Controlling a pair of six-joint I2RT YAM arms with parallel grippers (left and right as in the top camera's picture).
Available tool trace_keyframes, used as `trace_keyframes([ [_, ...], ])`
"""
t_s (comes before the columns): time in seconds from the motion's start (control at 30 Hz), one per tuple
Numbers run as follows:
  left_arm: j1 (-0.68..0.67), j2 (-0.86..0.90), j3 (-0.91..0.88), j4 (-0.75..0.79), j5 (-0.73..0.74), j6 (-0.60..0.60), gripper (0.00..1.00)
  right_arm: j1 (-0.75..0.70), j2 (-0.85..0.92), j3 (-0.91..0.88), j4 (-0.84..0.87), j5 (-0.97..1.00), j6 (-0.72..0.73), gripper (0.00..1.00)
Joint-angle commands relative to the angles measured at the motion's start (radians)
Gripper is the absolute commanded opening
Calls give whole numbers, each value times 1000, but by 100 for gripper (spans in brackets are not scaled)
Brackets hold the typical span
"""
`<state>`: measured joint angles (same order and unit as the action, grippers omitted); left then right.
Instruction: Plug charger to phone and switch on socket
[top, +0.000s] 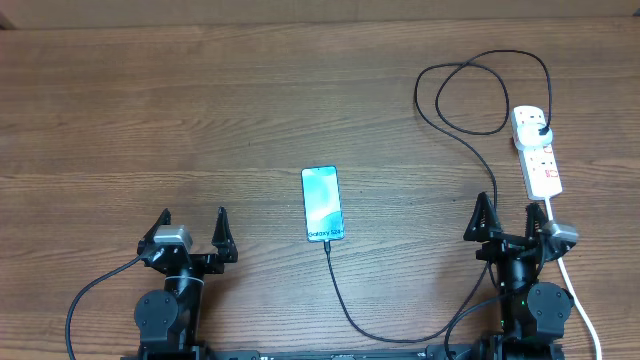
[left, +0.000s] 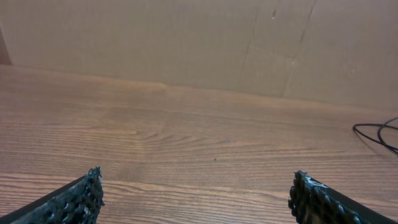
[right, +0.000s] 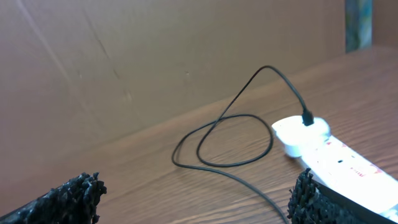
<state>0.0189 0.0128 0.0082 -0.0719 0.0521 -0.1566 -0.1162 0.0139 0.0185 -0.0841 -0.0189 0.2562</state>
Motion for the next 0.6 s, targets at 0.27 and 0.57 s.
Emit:
trace_keyframes([
  [0.27,-6,-9,-3,-3,3,15,100,4,-11,-11,1,10,-254,100],
  [0.57,-6,-9,-3,-3,3,15,100,4,-11,-11,3,10,-254,100],
])
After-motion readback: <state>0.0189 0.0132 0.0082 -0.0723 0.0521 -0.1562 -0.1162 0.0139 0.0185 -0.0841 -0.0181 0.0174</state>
